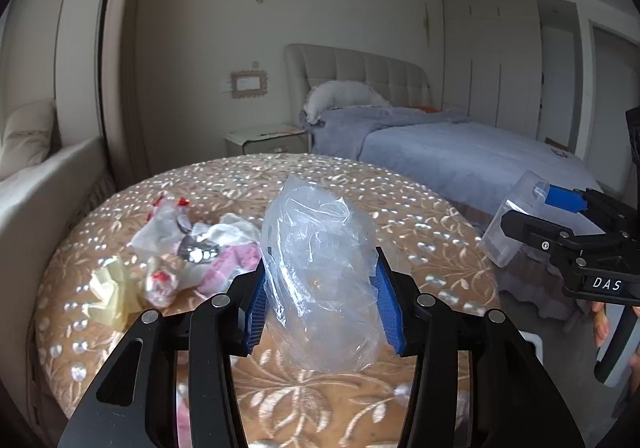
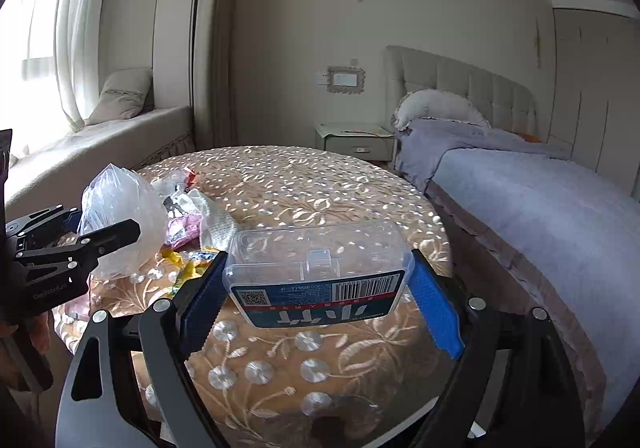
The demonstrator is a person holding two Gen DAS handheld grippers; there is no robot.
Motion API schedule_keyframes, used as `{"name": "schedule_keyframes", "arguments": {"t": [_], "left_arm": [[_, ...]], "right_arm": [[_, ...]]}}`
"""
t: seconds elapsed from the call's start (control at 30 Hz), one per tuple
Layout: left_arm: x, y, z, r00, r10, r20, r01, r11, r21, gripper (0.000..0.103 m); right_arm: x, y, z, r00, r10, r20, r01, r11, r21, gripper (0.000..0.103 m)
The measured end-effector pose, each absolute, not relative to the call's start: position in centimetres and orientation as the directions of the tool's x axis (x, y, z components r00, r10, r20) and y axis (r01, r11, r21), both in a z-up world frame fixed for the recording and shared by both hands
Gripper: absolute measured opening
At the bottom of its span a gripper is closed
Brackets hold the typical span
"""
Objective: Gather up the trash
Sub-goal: 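Carry the bag and box over the bin and release both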
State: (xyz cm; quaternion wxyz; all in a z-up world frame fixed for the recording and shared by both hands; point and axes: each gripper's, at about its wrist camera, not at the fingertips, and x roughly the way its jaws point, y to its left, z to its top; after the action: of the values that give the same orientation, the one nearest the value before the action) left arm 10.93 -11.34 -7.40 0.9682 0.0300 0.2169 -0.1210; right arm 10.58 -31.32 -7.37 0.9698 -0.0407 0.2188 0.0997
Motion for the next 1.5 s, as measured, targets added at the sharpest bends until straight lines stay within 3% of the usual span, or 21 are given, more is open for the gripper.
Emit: {"name": "schedule_keyframes", "arguments": {"t": [0.33,0.6,1.13,1.37,1.43,1.47,1.5], "left_arm": [[11.0,-21.0,-9.7,0.776,-0.396,-0.490,0.464,0.886,0.020,0.047],[10.9,-26.3,-11.7,0.697,-0.464,-0.547,0.573,0.818,0.036,0.047],[11.3,-36.7,-17.2,0.556,-0.525,-0.644,0.731,0.678,0.077,0.047],[13.3,-40.0,-22.4,0.418,-0.539,-0.732,0.786,0.618,-0.007,0.047],[14.1,-40.9,-23.7,0.368,-0.533,-0.762,0.798,0.602,-0.036,0.069],[14.3,-41.3,-24.2,0.356,-0.529,-0.771,0.799,0.599,-0.042,0.098],[14.4,-41.6,-24.5,0.361,-0.525,-0.770,0.798,0.601,-0.036,0.098]], "right_arm": [[7.5,-38.4,-9.1,0.892,0.046,-0.449,-0.058,0.998,-0.012,0.086],[6.2,-41.8,-10.8,0.879,-0.021,-0.476,0.024,1.000,0.001,0.086],[5.4,-47.5,-15.1,0.838,-0.101,-0.537,0.136,0.990,0.027,0.086],[6.2,-50.2,-18.3,0.795,-0.119,-0.595,0.189,0.980,0.056,0.086],[6.5,-50.8,-19.3,0.781,-0.114,-0.614,0.197,0.978,0.070,0.086],[6.7,-51.1,-19.8,0.773,-0.113,-0.624,0.202,0.977,0.073,0.086],[6.7,-51.3,-20.3,0.766,-0.113,-0.632,0.207,0.975,0.076,0.086]]}}
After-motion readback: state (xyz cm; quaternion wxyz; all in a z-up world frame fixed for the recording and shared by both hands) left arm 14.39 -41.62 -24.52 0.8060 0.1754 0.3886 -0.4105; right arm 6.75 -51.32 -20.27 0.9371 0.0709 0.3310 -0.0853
